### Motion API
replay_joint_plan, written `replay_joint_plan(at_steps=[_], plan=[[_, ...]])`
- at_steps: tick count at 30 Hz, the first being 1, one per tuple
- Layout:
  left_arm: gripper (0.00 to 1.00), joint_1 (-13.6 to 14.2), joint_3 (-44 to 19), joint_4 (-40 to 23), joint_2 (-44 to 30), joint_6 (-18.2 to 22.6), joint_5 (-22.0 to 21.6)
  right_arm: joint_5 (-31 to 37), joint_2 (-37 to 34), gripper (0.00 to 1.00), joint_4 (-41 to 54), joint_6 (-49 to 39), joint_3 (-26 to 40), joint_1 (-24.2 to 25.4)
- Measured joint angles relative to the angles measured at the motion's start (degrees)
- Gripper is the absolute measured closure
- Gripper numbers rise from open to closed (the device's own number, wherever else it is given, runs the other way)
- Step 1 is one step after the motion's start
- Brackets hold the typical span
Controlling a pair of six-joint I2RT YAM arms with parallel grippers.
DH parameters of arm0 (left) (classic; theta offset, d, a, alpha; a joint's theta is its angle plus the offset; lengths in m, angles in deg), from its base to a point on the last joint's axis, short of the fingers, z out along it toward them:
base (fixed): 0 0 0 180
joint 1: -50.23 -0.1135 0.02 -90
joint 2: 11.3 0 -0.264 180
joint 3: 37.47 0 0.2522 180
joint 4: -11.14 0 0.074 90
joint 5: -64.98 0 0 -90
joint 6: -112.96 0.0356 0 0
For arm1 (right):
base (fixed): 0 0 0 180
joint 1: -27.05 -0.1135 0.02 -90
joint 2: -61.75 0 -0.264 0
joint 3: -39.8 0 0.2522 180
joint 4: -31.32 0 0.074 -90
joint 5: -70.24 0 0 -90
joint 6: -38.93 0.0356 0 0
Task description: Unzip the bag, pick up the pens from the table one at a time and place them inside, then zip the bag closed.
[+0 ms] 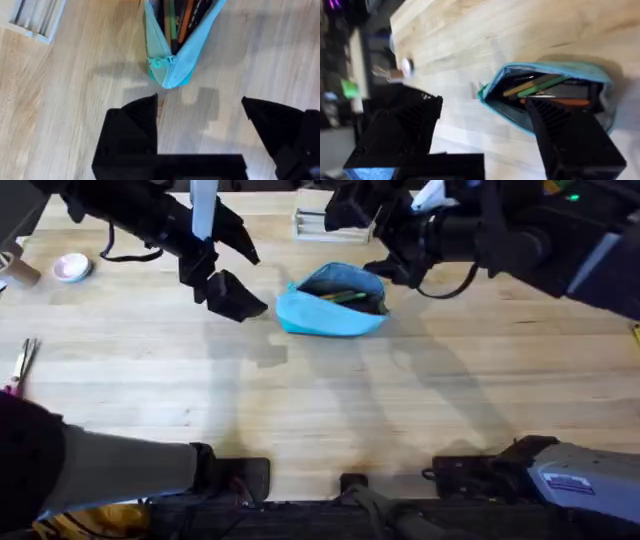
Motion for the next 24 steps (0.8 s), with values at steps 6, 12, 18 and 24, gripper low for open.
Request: replay_joint_plan(at_steps=[6, 12, 18, 24], plan=[[0.008, 0.0, 0.0, 0.0, 0.0, 0.0, -1.0, -4.3, 2.6, 0.004, 1.5, -23.0, 0.0, 0.1], [0.008, 0.0, 0.0, 1.2, 0.0, 0.0, -1.1, -8.4, 2.6, 0.004, 4.9, -34.8, 0.0, 0.1], [0.007, -2.5, 0.0, 1.6, 0.0, 0.4, -1.0, -11.6, 2.6, 0.005, 8.0, -44.3, 0.0, 0.3], [0.007, -7.8, 0.0, 1.7, -0.1, 4.5, 2.7, -12.0, -2.0, 0.005, 17.1, -50.6, 6.2, 0.5]])
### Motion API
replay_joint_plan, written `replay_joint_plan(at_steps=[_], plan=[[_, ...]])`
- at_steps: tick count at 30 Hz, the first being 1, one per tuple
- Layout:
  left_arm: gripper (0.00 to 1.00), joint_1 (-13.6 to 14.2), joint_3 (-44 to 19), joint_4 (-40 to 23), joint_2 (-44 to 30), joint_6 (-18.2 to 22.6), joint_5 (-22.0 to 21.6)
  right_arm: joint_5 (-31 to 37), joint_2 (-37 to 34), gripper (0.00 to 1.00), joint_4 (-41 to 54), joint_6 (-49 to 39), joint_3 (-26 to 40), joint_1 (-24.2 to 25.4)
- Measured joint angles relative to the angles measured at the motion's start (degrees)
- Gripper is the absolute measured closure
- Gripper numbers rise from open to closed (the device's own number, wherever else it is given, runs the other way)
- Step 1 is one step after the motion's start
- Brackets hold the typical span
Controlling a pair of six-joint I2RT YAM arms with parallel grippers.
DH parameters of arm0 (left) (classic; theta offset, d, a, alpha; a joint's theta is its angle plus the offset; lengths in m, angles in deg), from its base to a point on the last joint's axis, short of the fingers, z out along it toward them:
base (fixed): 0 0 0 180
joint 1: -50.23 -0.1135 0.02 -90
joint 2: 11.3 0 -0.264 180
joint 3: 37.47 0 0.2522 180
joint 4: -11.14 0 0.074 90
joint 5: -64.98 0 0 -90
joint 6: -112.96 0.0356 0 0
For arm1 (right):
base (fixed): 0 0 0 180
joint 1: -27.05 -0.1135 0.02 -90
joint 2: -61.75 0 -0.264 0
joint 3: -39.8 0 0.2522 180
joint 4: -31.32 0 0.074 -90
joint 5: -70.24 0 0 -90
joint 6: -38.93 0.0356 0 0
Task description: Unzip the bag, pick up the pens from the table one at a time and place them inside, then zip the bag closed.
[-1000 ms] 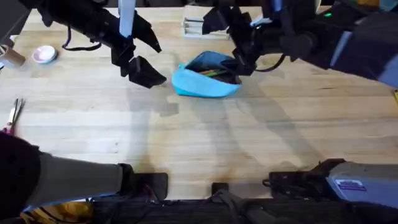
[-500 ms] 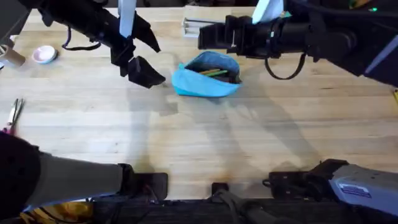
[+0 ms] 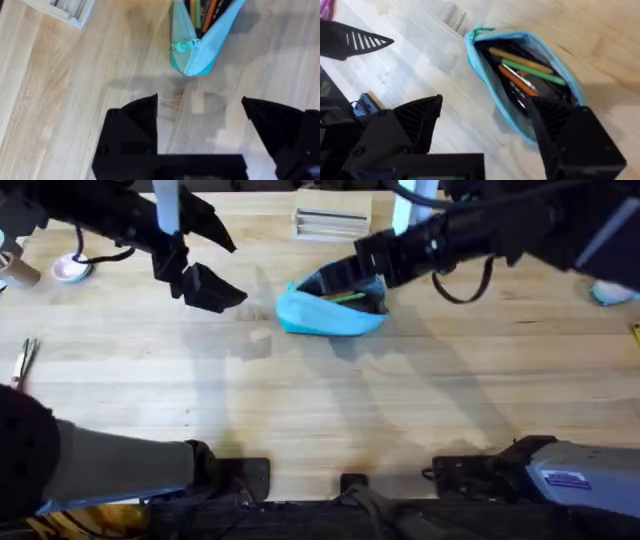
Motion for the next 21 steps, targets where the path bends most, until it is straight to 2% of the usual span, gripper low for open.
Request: replay_joint_plan(at_steps=[4, 14, 18, 19, 21], plan=[[0.008, -2.7, 0.0, -0.1, -2.4, 2.8, 2.7, 0.0, -4.9, 0.005, 4.5, -3.1, 8.6, 0.0], [0.008, -4.8, 0.0, -0.1, -12.4, 13.6, 8.0, 0.0, -20.6, 0.005, 20.1, -9.3, 31.9, -0.1], [0.007, -6.0, 0.0, 0.1, -14.7, 18.5, 10.3, 0.0, -26.5, 0.005, 22.1, -10.0, 38.1, -0.8], [0.007, -6.6, 0.0, 0.1, -17.0, 21.4, 11.6, 0.0, -28.6, 0.005, 21.8, -10.3, 39.5, -2.1], [0.007, -7.0, 0.0, 0.3, -18.4, 22.4, 12.3, 0.0, -29.2, 0.005, 21.4, -10.6, 39.6, -3.2]])
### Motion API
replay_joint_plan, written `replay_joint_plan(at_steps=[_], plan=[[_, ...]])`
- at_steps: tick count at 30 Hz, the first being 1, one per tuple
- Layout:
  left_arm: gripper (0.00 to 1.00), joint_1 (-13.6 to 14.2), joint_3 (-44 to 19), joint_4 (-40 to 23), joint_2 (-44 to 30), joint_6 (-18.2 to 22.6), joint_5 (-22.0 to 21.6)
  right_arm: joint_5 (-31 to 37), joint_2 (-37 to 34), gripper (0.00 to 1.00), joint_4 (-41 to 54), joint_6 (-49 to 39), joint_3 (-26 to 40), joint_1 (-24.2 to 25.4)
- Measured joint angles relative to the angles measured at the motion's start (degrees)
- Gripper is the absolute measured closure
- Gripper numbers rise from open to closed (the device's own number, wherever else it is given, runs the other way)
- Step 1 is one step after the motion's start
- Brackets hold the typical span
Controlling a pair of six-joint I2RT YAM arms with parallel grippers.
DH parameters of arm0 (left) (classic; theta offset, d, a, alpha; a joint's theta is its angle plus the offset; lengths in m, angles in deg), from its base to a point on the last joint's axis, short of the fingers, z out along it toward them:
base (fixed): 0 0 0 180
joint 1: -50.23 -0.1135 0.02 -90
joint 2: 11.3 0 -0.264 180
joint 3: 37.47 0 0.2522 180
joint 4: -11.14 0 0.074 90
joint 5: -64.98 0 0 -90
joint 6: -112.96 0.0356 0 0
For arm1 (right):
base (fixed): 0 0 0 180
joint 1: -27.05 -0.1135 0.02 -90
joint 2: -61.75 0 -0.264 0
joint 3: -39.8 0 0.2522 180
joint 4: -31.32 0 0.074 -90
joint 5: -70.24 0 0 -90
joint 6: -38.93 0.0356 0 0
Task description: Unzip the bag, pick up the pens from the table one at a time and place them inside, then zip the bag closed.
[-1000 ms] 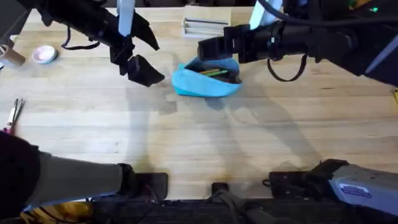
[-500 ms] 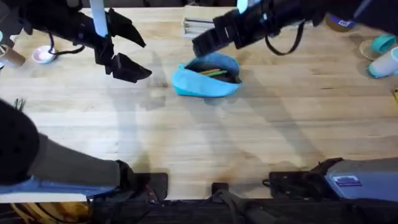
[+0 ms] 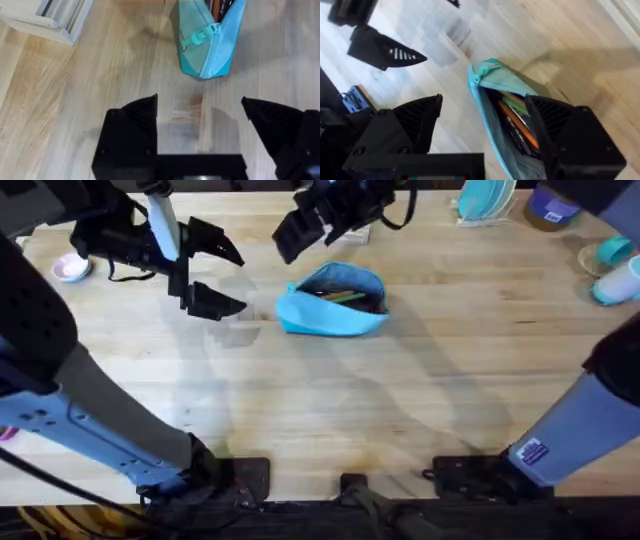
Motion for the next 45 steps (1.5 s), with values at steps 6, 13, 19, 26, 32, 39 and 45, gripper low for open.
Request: replay_joint_plan(at_steps=[6, 13, 19, 26, 32, 39, 45], plan=[[0.007, -0.7, 0.0, 0.0, -2.4, 1.5, 2.8, 0.0, -0.7, 0.004, -3.1, -0.7, 0.0, -2.8], [0.007, -0.8, 0.0, 0.2, -2.4, 1.9, 4.1, 0.0, -1.2, 0.004, -4.9, -0.8, 0.3, -2.3], [0.007, -0.8, 0.0, -0.1, -2.4, 1.9, 4.2, 0.0, -4.7, 0.004, -4.2, -0.8, 0.6, -2.2], [0.007, -0.8, 0.0, -0.4, -3.2, 1.9, 4.7, 0.0, -6.9, 0.004, -3.7, -0.8, 0.6, -2.2], [0.007, -0.9, -0.1, 0.4, -7.0, 1.9, 6.9, -0.2, -8.6, 0.004, -3.1, -0.3, 0.6, -2.3], [0.008, -1.4, -0.1, -0.5, -7.0, 1.9, 9.2, -0.3, -9.3, 0.005, -2.9, 0.7, 0.6, -3.1], [0.007, -1.4, -0.1, -0.5, -7.0, 1.9, 9.3, -0.5, -10.1, 0.024, -2.7, 0.8, 0.6, -3.8]])
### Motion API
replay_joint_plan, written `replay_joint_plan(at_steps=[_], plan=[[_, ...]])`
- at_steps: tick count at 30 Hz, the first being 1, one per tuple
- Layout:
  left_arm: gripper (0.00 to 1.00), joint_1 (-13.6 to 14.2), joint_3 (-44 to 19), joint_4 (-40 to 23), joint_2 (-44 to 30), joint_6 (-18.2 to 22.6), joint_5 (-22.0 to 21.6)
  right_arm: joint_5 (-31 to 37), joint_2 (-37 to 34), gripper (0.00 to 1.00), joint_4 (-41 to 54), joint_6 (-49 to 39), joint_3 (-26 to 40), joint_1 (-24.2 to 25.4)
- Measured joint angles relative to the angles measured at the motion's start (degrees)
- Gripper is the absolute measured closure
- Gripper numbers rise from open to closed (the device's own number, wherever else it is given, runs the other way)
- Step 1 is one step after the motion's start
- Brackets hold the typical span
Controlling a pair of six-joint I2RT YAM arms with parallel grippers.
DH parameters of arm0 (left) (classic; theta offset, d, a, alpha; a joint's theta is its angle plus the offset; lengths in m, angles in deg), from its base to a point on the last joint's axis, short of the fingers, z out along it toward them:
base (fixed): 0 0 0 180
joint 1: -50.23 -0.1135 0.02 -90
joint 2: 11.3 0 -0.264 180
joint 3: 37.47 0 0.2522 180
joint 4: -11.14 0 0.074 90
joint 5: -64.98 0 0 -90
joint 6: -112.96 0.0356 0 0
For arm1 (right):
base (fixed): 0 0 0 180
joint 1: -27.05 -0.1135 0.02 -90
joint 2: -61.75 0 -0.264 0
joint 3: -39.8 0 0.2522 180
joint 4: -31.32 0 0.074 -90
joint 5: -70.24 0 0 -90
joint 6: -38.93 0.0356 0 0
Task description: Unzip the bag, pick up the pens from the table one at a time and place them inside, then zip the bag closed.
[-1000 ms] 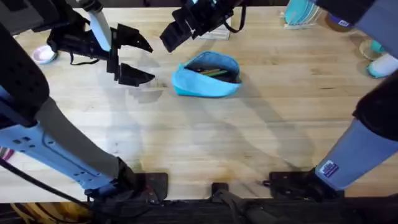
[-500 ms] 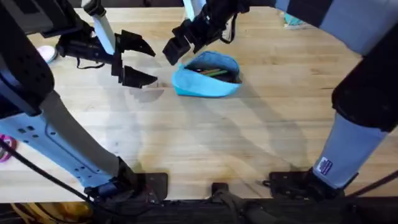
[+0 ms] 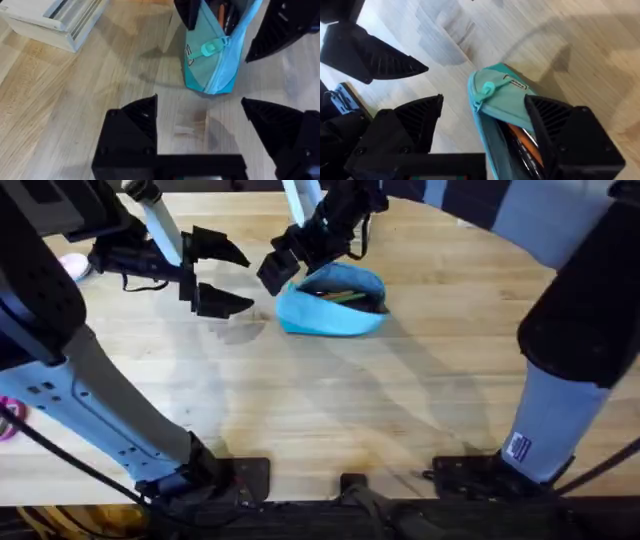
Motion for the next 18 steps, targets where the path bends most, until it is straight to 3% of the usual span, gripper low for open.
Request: replay_joint_plan(at_steps=[7, 18], plan=[[0.007, 0.0, 0.0, 0.0, 0.0, 0.0, 0.0, -0.8, -1.5, 0.216, 0.3, 0.8, 0.0, -0.3], [0.007, 0.0, 0.0, 0.0, 0.0, 0.0, 0.0, -6.5, -1.6, 0.373, 0.3, 1.3, 0.0, -0.2]])
